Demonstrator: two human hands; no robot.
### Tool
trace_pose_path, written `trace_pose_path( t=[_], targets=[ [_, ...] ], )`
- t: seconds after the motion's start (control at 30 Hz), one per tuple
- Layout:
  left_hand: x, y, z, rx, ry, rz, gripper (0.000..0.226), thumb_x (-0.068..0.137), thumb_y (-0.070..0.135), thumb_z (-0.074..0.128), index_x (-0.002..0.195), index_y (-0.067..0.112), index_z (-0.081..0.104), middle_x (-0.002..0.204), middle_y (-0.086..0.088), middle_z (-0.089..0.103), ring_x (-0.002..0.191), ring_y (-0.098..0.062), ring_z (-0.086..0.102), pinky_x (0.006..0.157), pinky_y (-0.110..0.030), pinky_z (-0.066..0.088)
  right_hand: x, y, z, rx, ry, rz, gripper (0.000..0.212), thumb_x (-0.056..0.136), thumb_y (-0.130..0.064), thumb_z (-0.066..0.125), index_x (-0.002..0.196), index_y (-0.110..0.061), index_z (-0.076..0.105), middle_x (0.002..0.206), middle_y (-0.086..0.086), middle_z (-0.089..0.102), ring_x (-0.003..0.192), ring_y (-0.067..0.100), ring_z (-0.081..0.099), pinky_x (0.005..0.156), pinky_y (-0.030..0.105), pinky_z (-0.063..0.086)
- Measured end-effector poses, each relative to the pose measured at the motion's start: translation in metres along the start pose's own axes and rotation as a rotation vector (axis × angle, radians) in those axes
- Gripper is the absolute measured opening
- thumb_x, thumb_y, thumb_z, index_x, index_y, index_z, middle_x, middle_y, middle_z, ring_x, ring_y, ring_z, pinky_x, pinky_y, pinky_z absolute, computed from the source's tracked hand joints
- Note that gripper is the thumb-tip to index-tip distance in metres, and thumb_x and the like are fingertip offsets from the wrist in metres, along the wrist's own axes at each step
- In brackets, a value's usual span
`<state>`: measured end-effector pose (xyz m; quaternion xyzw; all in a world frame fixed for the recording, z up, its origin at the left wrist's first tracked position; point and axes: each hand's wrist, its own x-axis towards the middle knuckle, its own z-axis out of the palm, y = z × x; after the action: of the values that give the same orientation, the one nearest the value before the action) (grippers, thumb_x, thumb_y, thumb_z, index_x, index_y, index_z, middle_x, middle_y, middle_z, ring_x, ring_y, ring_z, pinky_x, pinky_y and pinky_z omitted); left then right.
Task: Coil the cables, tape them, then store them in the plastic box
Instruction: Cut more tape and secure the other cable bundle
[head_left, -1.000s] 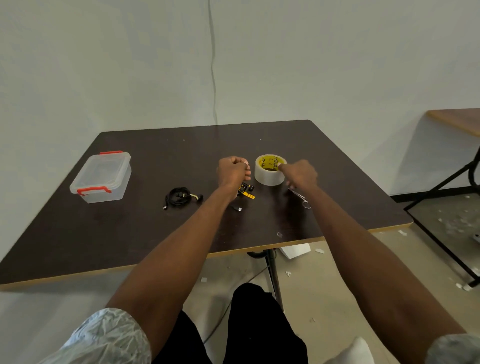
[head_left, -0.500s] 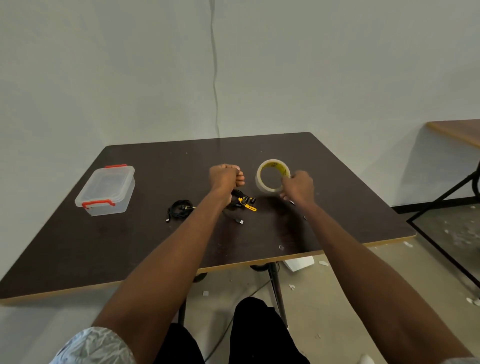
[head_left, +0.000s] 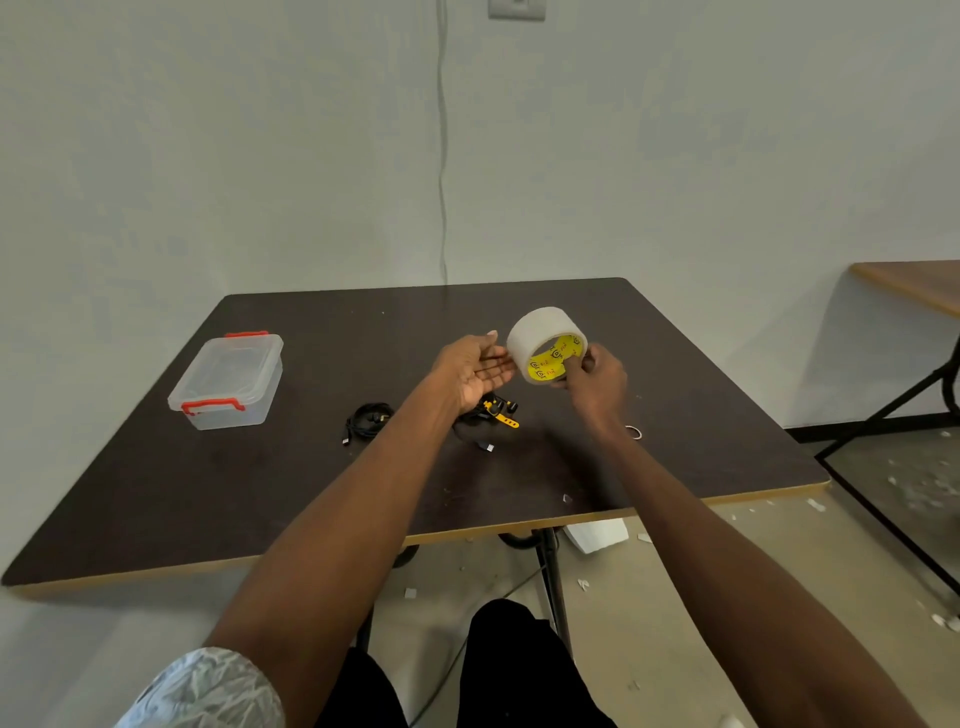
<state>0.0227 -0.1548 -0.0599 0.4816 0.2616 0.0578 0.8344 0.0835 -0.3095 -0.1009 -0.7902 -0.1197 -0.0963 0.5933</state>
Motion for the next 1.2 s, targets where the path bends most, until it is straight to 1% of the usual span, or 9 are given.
trace_pose_path(
  t=[0.1,0.17,0.33,0.43,0.6,0.93,1.07,1.13,1.2],
  targets=[
    [-0.003,0.001,-0.001,-0.024,-0.002,0.001,0.022,0.095,0.015,0.06,0.087,-0.005,0.059,0.089,-0.019,0.064,0.08,-0.026,0.064,0.08,-0.036,0.052,-0.006,-0.005,0.001,-0.071,0.06,-0.071,0.021,0.093,-0.01,0.056,0.074,-0.018,0.053,0.066,-0.006,0.052,0.058,0.004,0.053,0.046,0.008,0.037],
    [-0.004,0.001,-0.001,-0.038,0.003,0.012,0.013,0.093,0.008,0.061,0.085,-0.002,0.06,0.088,-0.018,0.065,0.08,-0.025,0.064,0.083,-0.037,0.052,-0.011,-0.006,0.002,-0.128,0.075,-0.12,0.011,0.095,-0.011,0.054,0.087,-0.01,0.061,0.072,-0.004,0.055,0.059,0.003,0.048,0.048,0.006,0.036],
    [-0.006,0.002,-0.003,-0.095,0.039,0.031,0.011,0.09,-0.009,0.055,0.082,-0.003,0.059,0.061,-0.013,0.068,0.074,-0.025,0.064,0.091,-0.041,0.053,-0.019,-0.009,0.01,-0.147,0.101,-0.168,0.016,0.097,-0.01,0.052,0.101,0.002,0.063,0.081,0.004,0.059,0.06,0.0,0.047,0.05,0.005,0.036],
    [-0.008,0.003,-0.007,-0.096,0.053,0.034,0.009,0.09,-0.01,0.056,0.083,-0.004,0.059,0.075,-0.016,0.067,0.074,-0.025,0.065,0.085,-0.04,0.053,-0.023,-0.01,0.015,-0.15,0.098,-0.177,0.019,0.098,-0.013,0.052,0.108,0.0,0.063,0.087,0.004,0.063,0.063,0.001,0.049,0.052,0.004,0.037],
    [-0.01,0.006,-0.013,-0.084,0.071,0.04,0.01,0.09,-0.009,0.056,0.082,-0.005,0.059,0.072,-0.016,0.066,0.072,-0.025,0.065,0.088,-0.041,0.054,-0.028,-0.011,0.019,-0.151,0.062,-0.185,0.024,0.099,-0.016,0.051,0.113,0.0,0.061,0.092,0.004,0.063,0.072,0.013,0.054,0.052,0.002,0.036],
    [-0.018,0.012,-0.014,-0.003,0.124,0.058,0.015,0.094,-0.008,0.049,0.082,-0.002,0.055,0.076,-0.013,0.06,0.067,-0.02,0.061,0.072,-0.033,0.054,-0.037,-0.012,0.025,-0.128,0.055,-0.217,0.023,0.1,-0.015,0.05,0.113,-0.001,0.062,0.089,0.003,0.063,0.065,-0.003,0.052,0.051,0.003,0.037],
    [-0.018,0.014,-0.011,0.04,0.168,0.072,0.016,0.093,-0.008,0.047,0.082,-0.001,0.056,0.071,-0.012,0.059,0.062,-0.019,0.061,0.043,-0.028,0.054,-0.037,-0.016,0.025,-0.121,0.049,-0.182,0.023,0.098,-0.015,0.053,0.115,-0.001,0.06,0.096,0.01,0.066,0.07,0.01,0.055,0.051,0.003,0.037],
    [-0.018,0.014,-0.011,0.066,0.163,0.068,0.017,0.093,-0.008,0.046,0.081,0.0,0.056,0.07,-0.011,0.058,0.062,-0.019,0.061,0.043,-0.027,0.054,-0.034,-0.018,0.024,-0.126,0.052,-0.135,0.029,0.095,-0.015,0.057,0.121,-0.002,0.057,0.102,0.01,0.065,0.08,0.016,0.056,0.05,0.004,0.036],
    [-0.015,0.014,-0.012,0.087,0.136,0.06,0.019,0.093,-0.008,0.044,0.081,0.0,0.056,0.072,-0.011,0.058,0.063,-0.019,0.061,0.051,-0.031,0.055,-0.032,-0.019,0.023,-0.113,0.04,-0.128,0.039,0.092,-0.011,0.058,0.13,-0.005,0.053,0.109,0.008,0.064,0.088,0.015,0.057,0.052,0.002,0.036]
  ],
)
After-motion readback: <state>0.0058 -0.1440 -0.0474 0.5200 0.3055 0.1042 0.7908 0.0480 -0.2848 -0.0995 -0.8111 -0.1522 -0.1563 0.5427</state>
